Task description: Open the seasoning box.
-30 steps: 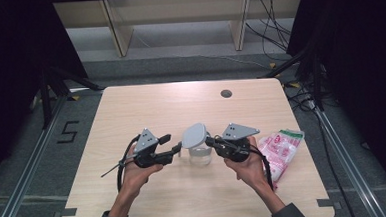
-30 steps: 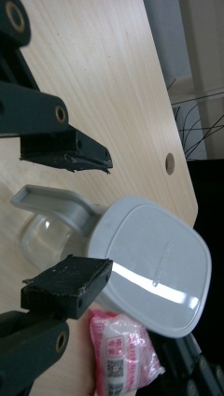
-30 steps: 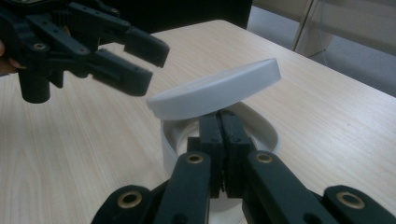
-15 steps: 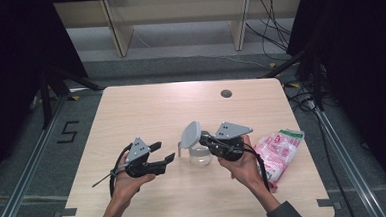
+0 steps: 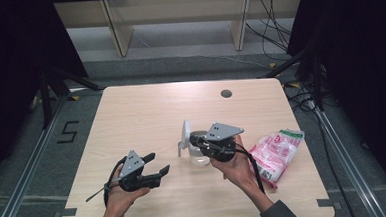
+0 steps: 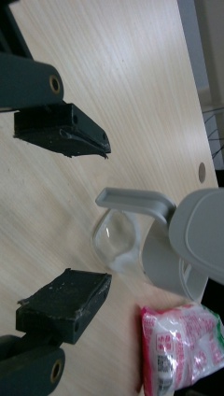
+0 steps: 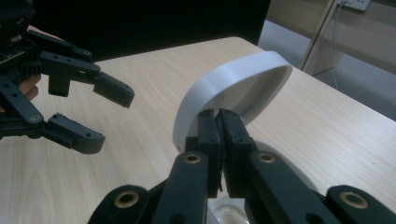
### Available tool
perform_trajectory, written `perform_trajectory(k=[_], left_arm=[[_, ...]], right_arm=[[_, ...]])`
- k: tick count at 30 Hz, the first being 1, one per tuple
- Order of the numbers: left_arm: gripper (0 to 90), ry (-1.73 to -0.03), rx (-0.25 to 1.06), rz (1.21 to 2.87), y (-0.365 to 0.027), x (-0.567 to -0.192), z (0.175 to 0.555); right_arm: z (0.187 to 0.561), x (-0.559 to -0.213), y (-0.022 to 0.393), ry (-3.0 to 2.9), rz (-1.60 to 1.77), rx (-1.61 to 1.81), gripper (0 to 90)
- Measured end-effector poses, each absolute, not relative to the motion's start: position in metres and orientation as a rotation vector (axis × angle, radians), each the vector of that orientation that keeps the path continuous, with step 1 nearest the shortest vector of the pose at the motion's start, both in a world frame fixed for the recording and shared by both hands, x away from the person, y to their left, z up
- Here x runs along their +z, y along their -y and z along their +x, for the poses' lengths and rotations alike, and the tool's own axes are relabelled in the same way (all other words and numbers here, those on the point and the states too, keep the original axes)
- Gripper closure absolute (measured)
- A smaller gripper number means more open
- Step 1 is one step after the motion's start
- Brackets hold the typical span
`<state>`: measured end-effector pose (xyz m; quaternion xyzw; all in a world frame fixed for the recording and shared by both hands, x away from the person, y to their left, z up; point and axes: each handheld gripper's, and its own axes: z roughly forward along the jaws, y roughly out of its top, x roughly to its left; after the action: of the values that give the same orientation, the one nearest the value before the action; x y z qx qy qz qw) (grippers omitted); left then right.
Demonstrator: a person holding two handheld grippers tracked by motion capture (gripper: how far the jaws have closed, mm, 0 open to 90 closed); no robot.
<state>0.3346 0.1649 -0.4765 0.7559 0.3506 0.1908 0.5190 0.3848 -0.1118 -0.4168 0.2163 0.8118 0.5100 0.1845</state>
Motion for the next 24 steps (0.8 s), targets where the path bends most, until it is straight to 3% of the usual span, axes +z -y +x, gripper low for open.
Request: perform_trajectory(k=[13,19,20,21,24], left_arm=[[29.4,-0.825,0.459,1.832,-0.160,-0.479,0.324],[28.3,-0.805,0.438,1.826,-0.159,-0.480,0.322],[28.3,-0.807,0.437,1.824,-0.158,-0.480,0.321],[28.2,-0.807,0.444,1.838,-0.158,-0.481,0.320],[27.9,-0.802,0.434,1.838,-0.156,-0.482,0.318]], right_arm=[[0.381,-0.417,0.115,-2.304,0.602,1.430,86.6],[0.375,-0.426,0.139,-2.302,0.679,1.402,72.7],[0.374,-0.427,0.145,-2.298,0.701,1.396,69.3],[0.372,-0.429,0.154,-2.283,0.739,1.394,60.1],[0.368,-0.431,0.166,-2.272,0.786,1.402,53.3]])
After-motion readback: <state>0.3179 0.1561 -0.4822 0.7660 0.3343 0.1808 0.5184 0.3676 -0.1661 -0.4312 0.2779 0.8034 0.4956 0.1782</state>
